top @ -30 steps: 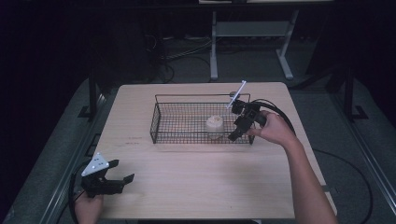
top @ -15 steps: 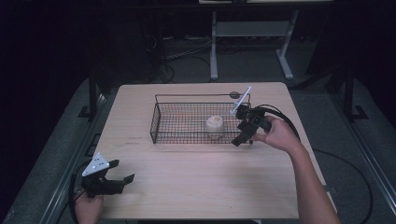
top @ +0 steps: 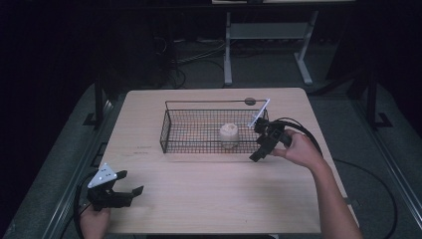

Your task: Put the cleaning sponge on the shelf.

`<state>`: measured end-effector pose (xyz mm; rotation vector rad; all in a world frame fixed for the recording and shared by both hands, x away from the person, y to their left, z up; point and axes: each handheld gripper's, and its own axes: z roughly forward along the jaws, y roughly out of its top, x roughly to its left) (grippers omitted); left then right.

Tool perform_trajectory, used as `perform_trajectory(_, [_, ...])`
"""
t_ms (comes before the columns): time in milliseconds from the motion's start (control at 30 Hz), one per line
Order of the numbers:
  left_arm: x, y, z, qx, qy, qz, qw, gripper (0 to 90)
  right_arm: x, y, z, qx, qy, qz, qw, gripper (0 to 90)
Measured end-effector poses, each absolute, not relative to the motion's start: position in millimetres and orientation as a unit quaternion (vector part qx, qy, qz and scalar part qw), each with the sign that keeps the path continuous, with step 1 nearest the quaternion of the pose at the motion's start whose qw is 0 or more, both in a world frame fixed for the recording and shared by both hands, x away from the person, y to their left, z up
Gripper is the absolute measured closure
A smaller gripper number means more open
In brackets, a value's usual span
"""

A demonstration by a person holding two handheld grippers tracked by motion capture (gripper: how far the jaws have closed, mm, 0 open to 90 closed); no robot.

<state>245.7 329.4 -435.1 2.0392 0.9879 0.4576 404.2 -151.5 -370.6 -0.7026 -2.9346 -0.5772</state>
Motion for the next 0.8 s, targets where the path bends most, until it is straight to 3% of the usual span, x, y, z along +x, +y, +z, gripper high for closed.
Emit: perform_trajectory(800, [246.2,328.3,-435.3,0.809,0.389,0.181,0.401,13.7,385.4,-169.4,-375.7,-0.233,-0.953,-0.190,0.033,20.8])
